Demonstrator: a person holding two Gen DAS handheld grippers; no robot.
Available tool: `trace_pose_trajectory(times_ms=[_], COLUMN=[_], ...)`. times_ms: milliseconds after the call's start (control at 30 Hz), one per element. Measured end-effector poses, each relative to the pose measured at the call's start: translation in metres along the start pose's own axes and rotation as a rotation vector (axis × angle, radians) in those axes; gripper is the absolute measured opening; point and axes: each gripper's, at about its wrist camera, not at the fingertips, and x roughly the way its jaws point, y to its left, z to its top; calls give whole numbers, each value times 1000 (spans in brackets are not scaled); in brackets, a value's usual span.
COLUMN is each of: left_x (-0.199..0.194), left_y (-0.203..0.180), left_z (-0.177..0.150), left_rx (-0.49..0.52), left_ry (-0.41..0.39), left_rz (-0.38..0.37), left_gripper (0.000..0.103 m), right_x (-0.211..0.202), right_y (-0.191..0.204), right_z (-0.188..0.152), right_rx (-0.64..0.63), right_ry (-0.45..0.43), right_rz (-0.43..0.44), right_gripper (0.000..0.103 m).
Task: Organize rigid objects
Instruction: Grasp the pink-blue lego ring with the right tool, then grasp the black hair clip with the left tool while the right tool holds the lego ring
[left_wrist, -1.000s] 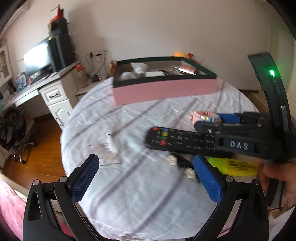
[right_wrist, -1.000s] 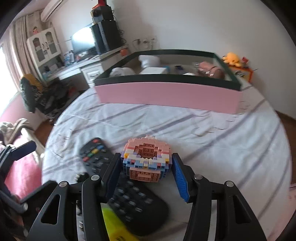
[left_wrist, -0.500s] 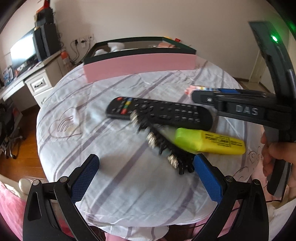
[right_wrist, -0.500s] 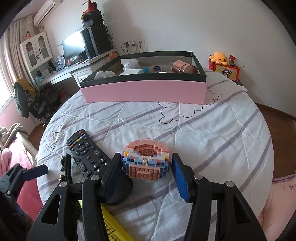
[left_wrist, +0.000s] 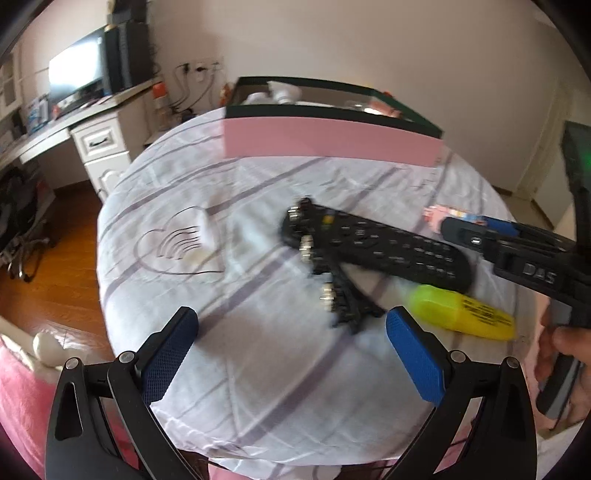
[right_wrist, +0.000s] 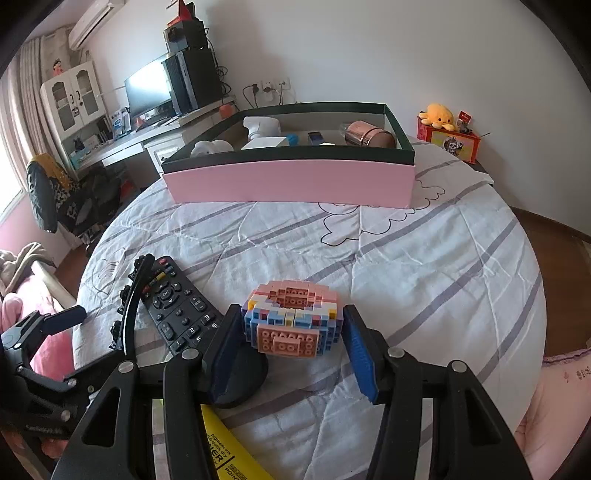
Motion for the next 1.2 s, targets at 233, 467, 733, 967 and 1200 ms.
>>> trace_pose_trajectory(times_ms=[233,467,733,967,1200], left_x=[6,25,23,15,23], left_y=[0,2,13,32,28], left_z=[10,18,12,12,17], left_rx=[-21,-28,-2,-46,-12], left_ry=[0,11,-39,-66,-70], left_rz=[32,118,123,108,118], left_gripper=[103,103,81,30,32], right_x=[3,4,3,2,13], right_y=[-5,-5,-8,-13,-12], right_z=[-2,-3,-3,-2,-4], right_rx=[8,6,-7,-9,-18], right_ry=[4,5,-4,-18,7], right_rz=[2,-1,-62,-123,-128], right_gripper=[55,55,55,55,55])
